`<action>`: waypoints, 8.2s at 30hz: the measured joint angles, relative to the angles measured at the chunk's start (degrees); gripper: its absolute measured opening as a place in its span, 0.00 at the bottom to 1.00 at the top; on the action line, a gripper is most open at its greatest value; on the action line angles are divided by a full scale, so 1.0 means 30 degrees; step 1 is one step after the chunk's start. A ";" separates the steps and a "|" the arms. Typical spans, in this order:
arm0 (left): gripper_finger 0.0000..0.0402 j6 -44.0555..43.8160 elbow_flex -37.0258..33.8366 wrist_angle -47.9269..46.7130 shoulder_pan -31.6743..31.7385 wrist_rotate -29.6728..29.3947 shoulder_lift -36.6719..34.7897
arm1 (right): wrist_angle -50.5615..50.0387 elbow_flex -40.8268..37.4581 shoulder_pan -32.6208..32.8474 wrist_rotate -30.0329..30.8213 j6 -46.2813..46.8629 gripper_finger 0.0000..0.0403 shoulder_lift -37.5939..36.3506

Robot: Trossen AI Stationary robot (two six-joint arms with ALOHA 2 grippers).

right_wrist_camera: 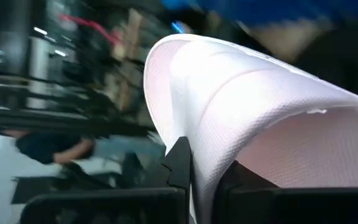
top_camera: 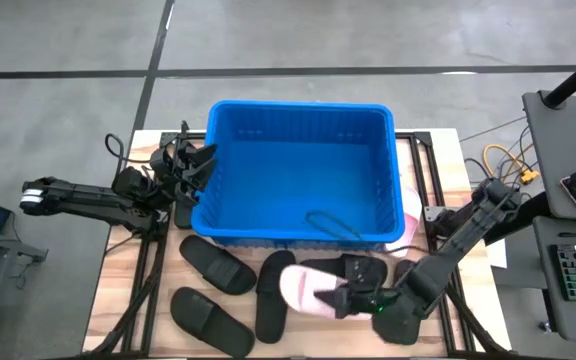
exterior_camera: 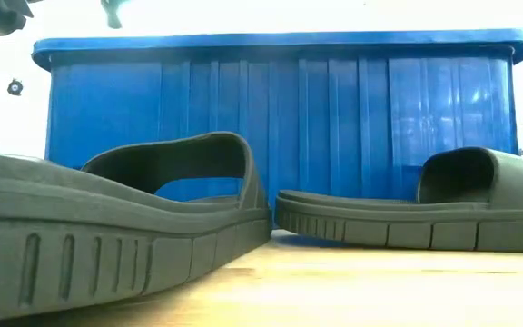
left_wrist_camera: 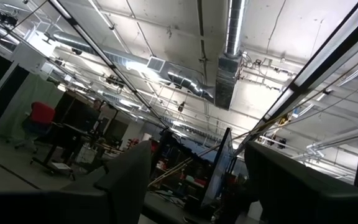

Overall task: Pick and place slides into bin
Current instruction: Put the pink slide into the blue bin

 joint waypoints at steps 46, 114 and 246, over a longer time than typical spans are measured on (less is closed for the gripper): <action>0.61 0.1543 0.8205 -0.0509 -0.0102 0.6949 1.0919 | 0.9240 0.0007 -0.4626 0.8514 -2.4005 0.03 -0.2657; 0.04 -0.6994 0.9995 -0.7508 0.2659 0.6453 0.9143 | 1.0901 0.0022 -0.3598 0.5294 -4.4591 0.51 -0.6369; 0.70 0.3524 0.9907 -1.0359 0.3823 0.3285 0.5295 | -1.4688 0.3167 -1.7799 -0.2654 -3.3373 0.02 -0.3827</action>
